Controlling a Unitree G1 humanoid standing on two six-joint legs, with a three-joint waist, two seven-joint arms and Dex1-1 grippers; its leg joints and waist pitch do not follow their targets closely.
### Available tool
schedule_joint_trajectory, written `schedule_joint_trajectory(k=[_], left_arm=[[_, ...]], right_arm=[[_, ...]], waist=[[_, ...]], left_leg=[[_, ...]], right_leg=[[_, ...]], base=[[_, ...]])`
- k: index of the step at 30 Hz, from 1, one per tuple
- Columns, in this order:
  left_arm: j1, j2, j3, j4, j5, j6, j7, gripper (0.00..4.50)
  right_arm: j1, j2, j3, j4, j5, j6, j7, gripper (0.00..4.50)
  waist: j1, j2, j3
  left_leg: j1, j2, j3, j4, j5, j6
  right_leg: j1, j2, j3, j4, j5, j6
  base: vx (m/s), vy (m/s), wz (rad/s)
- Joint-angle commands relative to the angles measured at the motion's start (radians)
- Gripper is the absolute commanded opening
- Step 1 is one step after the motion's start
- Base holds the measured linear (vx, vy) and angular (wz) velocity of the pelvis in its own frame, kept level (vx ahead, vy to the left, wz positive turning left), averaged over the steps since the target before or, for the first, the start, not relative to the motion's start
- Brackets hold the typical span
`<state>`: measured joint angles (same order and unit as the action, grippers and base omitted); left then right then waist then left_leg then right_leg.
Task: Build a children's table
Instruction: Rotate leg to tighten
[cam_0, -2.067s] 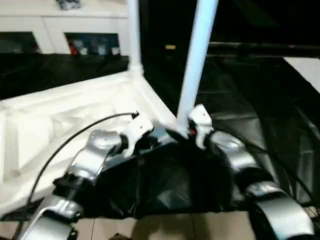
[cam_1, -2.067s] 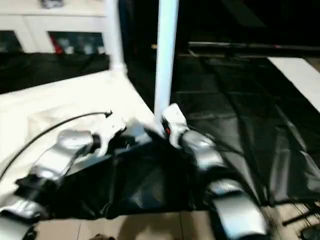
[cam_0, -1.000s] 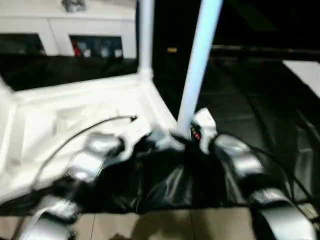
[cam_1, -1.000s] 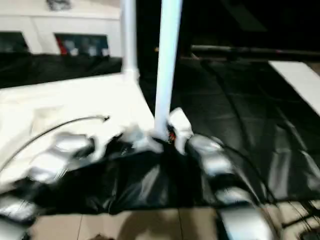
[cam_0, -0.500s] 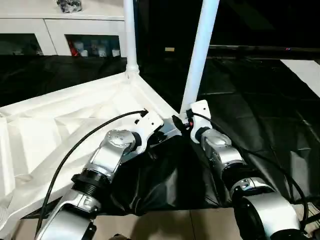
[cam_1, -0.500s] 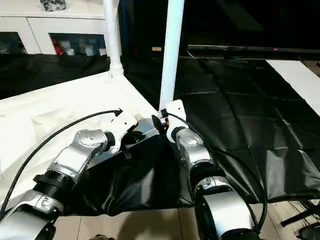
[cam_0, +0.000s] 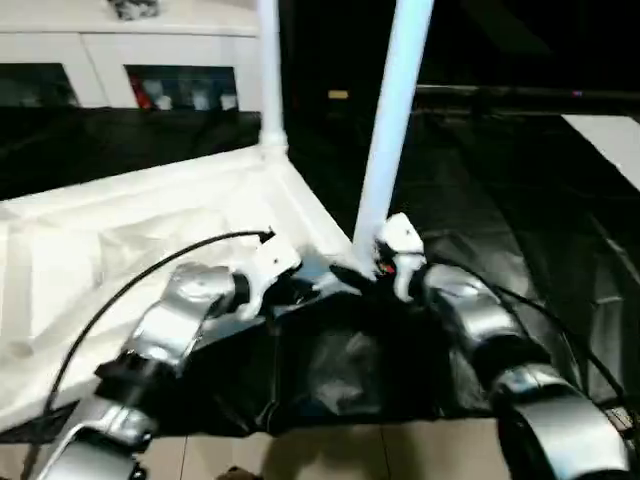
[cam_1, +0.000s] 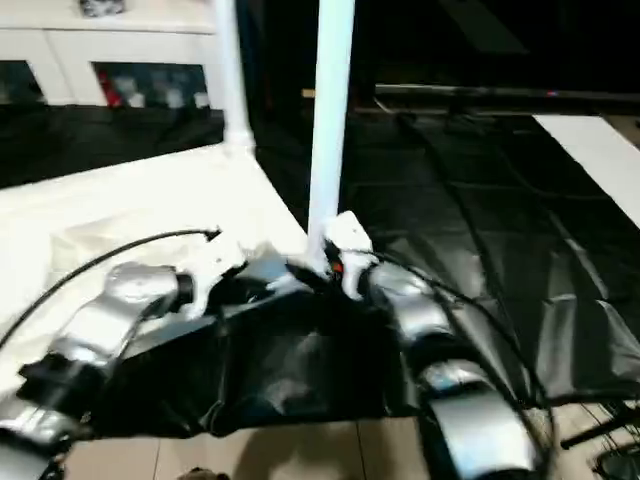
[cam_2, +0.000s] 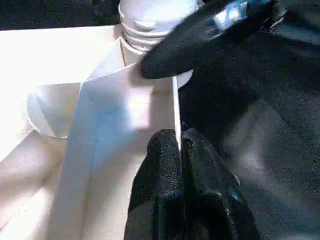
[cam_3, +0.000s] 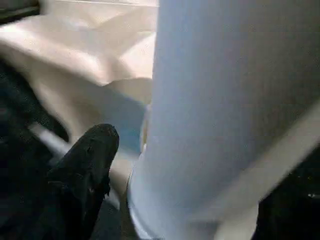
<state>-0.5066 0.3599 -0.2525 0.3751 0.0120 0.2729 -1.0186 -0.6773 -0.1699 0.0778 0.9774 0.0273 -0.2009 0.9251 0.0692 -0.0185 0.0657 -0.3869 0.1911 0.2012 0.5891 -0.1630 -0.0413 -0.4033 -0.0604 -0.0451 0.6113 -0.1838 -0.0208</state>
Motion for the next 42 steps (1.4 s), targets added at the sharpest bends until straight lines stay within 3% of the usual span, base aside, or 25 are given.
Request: schedule_joint_trajectory(k=[1,6,8,11,13,19,25,27,30,35,36,39,42], left_arm=[[-0.008,-0.014,-0.012,-0.048,-0.038,-0.038,-0.028,0.0],[-0.009,-0.001,-0.014,-0.051,-0.048,-0.033,-0.061,0.0],[-0.011,0.006,-0.017,-0.052,-0.052,-0.033,-0.077,0.0],[-0.013,0.018,-0.022,-0.052,-0.056,-0.032,-0.107,0.0],[-0.014,0.019,-0.022,-0.052,-0.056,-0.032,-0.113,0.0],[-0.013,0.011,-0.013,-0.05,-0.05,-0.036,-0.099,0.0],[-0.028,-0.022,-0.003,-0.031,-0.034,-0.023,-0.012,0.0],[-0.058,-0.065,0.008,0.003,-0.004,-0.012,0.085,0.0],[-0.085,-0.105,0.014,0.032,0.013,0.005,0.156,0.0],[-0.131,-0.207,0.02,0.077,0.037,0.054,0.307,0.0],[-0.137,-0.224,0.021,0.083,0.038,0.06,0.328,0.0],[-0.139,-0.256,0.011,0.091,0.053,0.047,0.341,0.0],[-0.135,-0.253,0.008,0.089,0.052,0.045,0.336,0.0]], right_arm=[[0.039,0.01,0.065,-0.051,0.023,0.034,0.164,3.89],[0.079,-0.017,0.089,-0.116,0.042,0.056,0.283,3.89],[0.096,-0.028,0.104,-0.143,0.041,0.065,0.319,3.56],[0.12,-0.036,0.126,-0.181,0.035,0.079,0.346,3.52],[0.124,-0.038,0.127,-0.192,0.037,0.087,0.351,3.22],[0.139,-0.03,0.128,-0.215,0.029,0.106,0.341,2.8],[0.112,0.022,0.077,-0.159,0.021,0.096,0.164,2.7],[0.068,0.072,0.039,-0.086,0.0,0.129,-0.037,2.7],[0.035,0.109,0.019,-0.026,-0.026,0.117,-0.199,2.69],[-0.042,0.193,-0.038,0.078,-0.022,0.161,-0.497,2.69],[-0.054,0.207,-0.044,0.091,-0.022,0.161,-0.531,2.69],[-0.083,0.235,-0.033,0.124,-0.046,0.118,-0.537,2.69],[-0.085,0.232,-0.032,0.127,-0.04,0.114,-0.502,3.39]], waist=[[0.005,0.006,-0.069],[0.016,0.004,-0.069],[0.018,0.007,-0.069],[0.021,0.005,-0.07],[0.019,0.009,-0.07],[0.02,0.005,-0.069],[0.017,0.0,-0.067],[0.009,0.002,-0.065],[-0.001,0.002,-0.063],[-0.013,0.004,-0.068],[-0.01,0.004,-0.071],[-0.008,0.001,-0.075],[-0.005,0.002,-0.076]], left_leg=[[0.029,0.052,-0.021,-0.068,-0.254,0.039],[0.029,0.052,-0.022,-0.07,-0.264,0.027],[0.031,0.051,-0.023,-0.07,-0.266,0.021],[0.03,0.05,-0.023,-0.07,-0.26,0.019],[0.03,0.05,-0.024,-0.072,-0.264,0.017],[0.033,0.05,-0.024,-0.072,-0.278,0.01],[0.031,0.048,-0.026,-0.073,-0.279,0.006],[0.034,0.047,-0.028,-0.074,-0.293,-0.012],[0.035,0.045,-0.033,-0.077,-0.33,-0.039],[0.033,0.044,-0.029,-0.074,-0.304,-0.029],[0.036,0.043,-0.029,-0.072,-0.297,-0.03],[0.027,0.041,-0.025,-0.068,-0.256,-0.006],[0.023,0.041,-0.023,-0.066,-0.213,0.018]], right_leg=[[0.04,-0.081,0.043,-0.072,-0.215,-0.225],[0.038,-0.082,0.044,-0.076,-0.261,-0.212],[0.036,-0.082,0.044,-0.076,-0.271,-0.21],[0.037,-0.081,0.044,-0.075,-0.263,-0.209],[0.036,-0.081,0.043,-0.075,-0.264,-0.21],[0.034,-0.082,0.044,-0.079,-0.285,-0.206],[0.034,-0.085,0.044,-0.081,-0.313,-0.196],[0.03,-0.087,0.044,-0.086,-0.367,-0.185],[0.027,-0.088,0.042,-0.092,-0.434,-0.162],[0.025,-0.085,0.045,-0.088,-0.349,-0.176],[0.027,-0.084,0.043,-0.086,-0.332,-0.177],[0.035,-0.084,0.044,-0.08,-0.253,-0.181],[0.04,-0.082,0.043,-0.072,-0.181,-0.198]], base=[[0.0,0.0,0.0],[0.0,0.0,0.0],[0.0,0.0,0.0],[0.0,0.0,0.0],[0.0,0.0,0.0],[0.0,0.0,0.0],[0.0,0.0,0.0],[0.0,0.0,0.0],[0.0,0.0,0.0],[0.0,0.0,0.0],[0.0,0.0,0.0],[0.0,0.0,0.0],[0.0,0.0,0.0]])
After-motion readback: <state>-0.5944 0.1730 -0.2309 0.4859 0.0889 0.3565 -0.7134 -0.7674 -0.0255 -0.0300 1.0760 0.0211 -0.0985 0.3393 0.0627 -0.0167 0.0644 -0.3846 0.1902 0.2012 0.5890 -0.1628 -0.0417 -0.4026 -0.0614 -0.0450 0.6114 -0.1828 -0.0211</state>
